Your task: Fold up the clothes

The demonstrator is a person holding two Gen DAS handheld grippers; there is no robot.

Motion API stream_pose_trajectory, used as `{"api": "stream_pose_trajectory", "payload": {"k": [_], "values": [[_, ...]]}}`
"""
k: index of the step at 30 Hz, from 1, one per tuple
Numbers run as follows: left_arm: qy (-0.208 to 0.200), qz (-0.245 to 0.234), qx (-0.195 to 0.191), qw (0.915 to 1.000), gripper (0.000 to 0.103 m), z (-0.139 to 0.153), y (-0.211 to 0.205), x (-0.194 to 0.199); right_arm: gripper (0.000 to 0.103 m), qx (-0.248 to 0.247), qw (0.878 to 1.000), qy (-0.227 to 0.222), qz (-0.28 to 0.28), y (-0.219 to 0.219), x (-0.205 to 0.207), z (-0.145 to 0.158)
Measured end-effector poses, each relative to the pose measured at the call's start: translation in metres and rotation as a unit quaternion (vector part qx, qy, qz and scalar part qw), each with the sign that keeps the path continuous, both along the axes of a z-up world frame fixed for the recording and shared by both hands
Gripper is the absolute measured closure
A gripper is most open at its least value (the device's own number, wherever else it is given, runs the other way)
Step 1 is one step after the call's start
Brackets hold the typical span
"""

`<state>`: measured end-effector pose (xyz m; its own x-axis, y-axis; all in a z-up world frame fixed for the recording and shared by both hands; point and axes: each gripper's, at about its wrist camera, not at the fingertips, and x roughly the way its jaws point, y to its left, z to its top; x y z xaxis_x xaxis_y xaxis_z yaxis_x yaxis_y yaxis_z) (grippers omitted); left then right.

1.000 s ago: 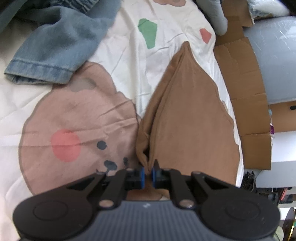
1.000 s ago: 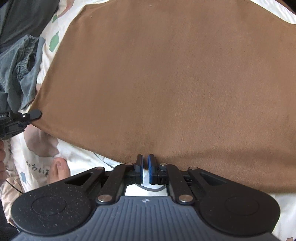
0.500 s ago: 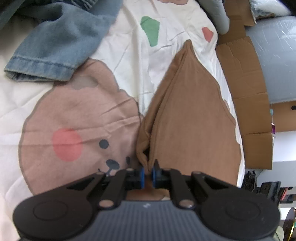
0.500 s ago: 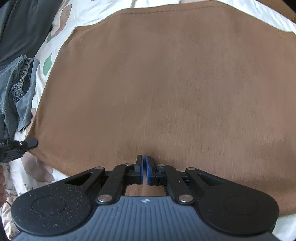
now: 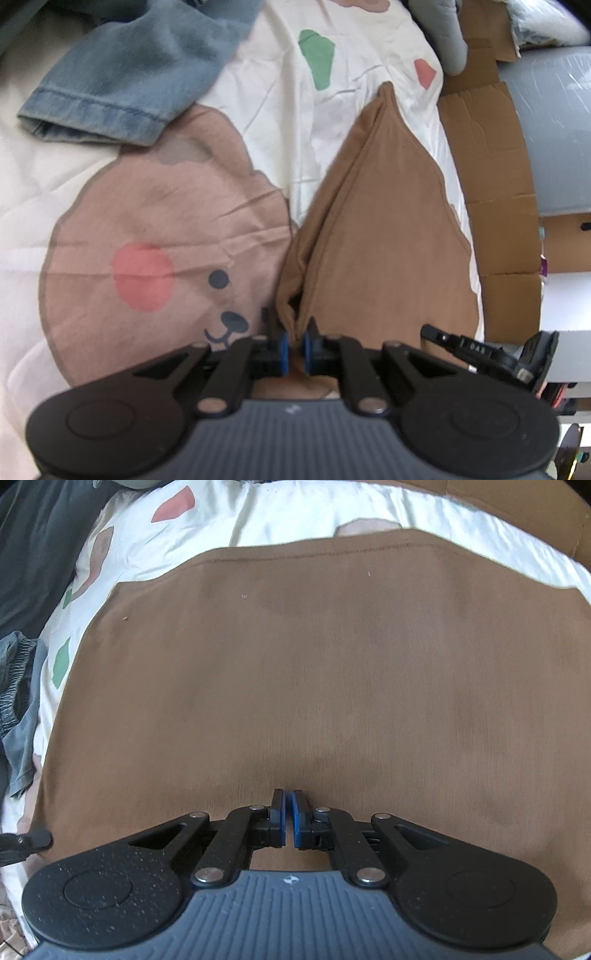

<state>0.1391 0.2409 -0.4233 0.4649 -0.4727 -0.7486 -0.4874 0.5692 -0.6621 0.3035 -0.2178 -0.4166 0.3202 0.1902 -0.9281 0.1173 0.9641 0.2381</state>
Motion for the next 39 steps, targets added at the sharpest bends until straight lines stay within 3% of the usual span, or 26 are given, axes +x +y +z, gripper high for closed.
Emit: {"api": "stream_pose_trajectory", "payload": {"k": [24,39], "values": [[-0.001,-0.001,-0.003,1.0,0.095,0.001,-0.001,0.001,0.095,-0.039,0.997,-0.044,-0.049,-0.022,0.096,-0.001],[-0.005,-0.004,-0.007,1.0,0.094,0.001,0.002,0.0,0.095,-0.036,0.994,-0.058,-0.088,-0.036,0.143,-0.008]]}}
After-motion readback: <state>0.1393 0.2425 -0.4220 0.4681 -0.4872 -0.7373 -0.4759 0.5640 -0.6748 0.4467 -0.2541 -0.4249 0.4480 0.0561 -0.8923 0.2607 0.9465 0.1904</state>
